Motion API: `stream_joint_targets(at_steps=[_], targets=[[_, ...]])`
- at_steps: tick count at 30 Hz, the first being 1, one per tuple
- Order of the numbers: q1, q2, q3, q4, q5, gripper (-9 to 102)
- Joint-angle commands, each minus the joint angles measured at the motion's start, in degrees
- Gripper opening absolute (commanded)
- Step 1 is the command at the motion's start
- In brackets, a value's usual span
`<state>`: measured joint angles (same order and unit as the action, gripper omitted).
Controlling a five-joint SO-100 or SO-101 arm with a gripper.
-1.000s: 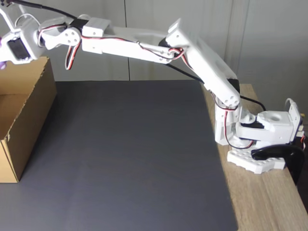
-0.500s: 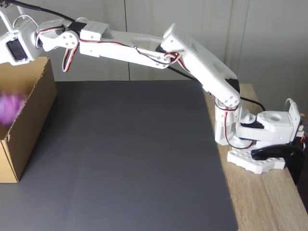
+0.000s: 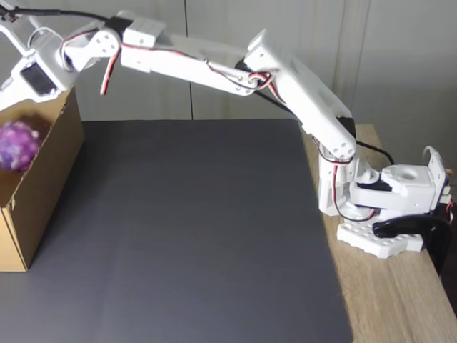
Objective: Grasp a ball and put it in the box.
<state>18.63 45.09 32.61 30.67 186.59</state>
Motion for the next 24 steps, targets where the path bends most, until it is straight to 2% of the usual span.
stream_joint_targets(at_steps=[1,4,14,24], targets=[[-0.7,6.7,-3.1,5.3,0.2,13],[-1.0,9.3,-3.1,10.5,0.1,0],[-1.8,15.6,-3.0,20.7,0.9,0],[-3.1,20.3,-2.4,23.7,0.3,0]])
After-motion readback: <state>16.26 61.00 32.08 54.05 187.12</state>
